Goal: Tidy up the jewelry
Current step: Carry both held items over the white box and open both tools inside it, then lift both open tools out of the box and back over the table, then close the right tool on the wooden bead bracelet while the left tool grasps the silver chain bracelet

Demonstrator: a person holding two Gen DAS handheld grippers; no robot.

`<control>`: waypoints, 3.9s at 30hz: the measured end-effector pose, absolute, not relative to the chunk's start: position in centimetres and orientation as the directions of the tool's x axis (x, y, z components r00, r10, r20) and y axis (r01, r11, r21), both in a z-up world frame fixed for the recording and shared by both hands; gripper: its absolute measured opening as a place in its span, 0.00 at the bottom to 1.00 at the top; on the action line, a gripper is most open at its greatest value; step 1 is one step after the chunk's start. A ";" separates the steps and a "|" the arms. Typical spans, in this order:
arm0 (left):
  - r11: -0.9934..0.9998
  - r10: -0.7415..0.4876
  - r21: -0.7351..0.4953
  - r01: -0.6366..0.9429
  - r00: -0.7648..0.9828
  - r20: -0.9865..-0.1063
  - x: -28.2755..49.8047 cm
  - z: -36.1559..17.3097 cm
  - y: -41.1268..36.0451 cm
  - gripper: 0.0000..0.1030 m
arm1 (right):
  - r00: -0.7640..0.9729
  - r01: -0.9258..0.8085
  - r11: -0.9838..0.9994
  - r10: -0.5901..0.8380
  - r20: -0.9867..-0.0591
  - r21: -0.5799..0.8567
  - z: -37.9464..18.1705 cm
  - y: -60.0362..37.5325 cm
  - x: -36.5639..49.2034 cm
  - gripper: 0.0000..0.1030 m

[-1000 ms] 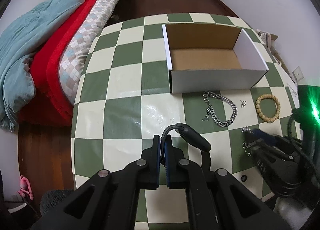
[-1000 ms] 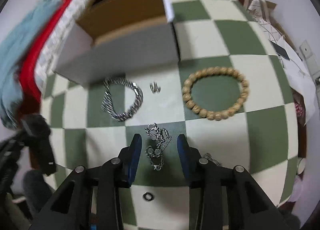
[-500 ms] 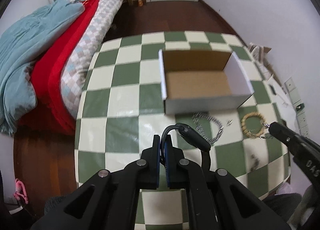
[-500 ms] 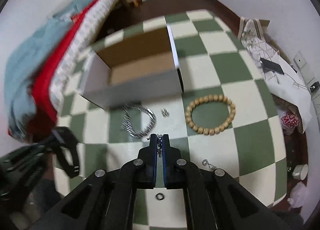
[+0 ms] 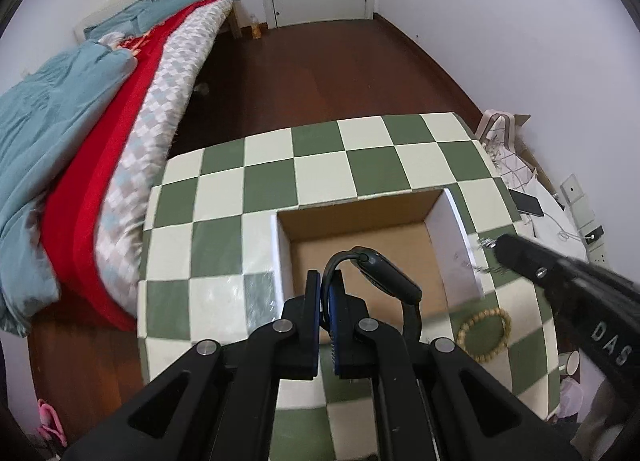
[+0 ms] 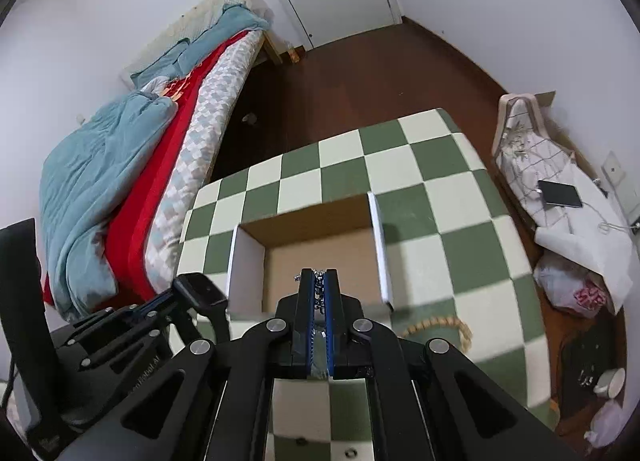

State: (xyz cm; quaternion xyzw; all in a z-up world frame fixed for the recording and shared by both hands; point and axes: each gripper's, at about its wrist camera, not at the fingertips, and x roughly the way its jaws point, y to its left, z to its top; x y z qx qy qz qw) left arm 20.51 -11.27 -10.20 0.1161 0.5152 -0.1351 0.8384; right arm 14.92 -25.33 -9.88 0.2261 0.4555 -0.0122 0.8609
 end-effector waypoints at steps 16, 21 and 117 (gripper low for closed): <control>0.948 -0.117 0.011 0.318 0.381 -0.917 26.8 -11.6 -12.0 0.29 | 0.421 0.267 0.855 0.312 -0.852 0.445 -15.4 -27.9 24.3 0.07; 0.957 -0.085 0.041 0.289 0.410 -0.908 26.7 -10.8 -11.0 0.89 | 0.413 0.297 0.858 0.280 -0.867 0.418 -15.4 -28.8 23.8 0.51; 0.788 -0.064 0.204 0.581 0.407 -0.911 9.3 -23.1 -17.0 0.10 | 0.339 0.415 0.909 -0.102 -0.935 0.051 -24.8 -31.6 6.3 0.10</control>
